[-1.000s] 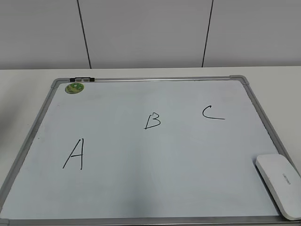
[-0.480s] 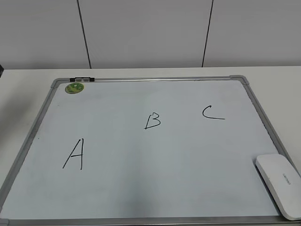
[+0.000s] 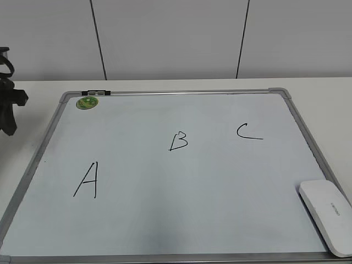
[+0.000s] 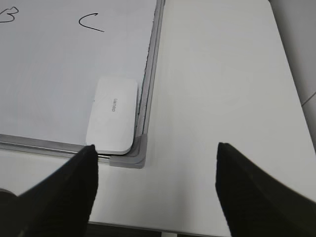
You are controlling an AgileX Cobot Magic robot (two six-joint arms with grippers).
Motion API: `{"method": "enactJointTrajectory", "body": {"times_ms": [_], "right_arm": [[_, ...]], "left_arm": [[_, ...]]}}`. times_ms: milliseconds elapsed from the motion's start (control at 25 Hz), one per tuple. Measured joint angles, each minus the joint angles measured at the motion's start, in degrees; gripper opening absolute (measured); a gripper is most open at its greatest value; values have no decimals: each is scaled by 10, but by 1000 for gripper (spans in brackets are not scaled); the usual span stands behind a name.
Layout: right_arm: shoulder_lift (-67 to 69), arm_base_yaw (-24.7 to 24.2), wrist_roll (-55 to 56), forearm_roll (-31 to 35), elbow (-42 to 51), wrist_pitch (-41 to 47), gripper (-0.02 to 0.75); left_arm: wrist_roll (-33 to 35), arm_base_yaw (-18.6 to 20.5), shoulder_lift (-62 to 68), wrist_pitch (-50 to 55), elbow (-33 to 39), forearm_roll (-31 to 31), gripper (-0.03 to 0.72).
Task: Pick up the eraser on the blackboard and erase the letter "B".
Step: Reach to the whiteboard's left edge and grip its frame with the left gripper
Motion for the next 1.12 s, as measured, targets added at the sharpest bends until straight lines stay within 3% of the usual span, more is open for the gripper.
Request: {"method": "enactJointTrajectory", "body": {"times_ms": [1120], "right_arm": [[0, 0, 0, -9, 0, -1, 551]], "left_arm": [[4, -18, 119, -52, -12, -20, 246]]}}
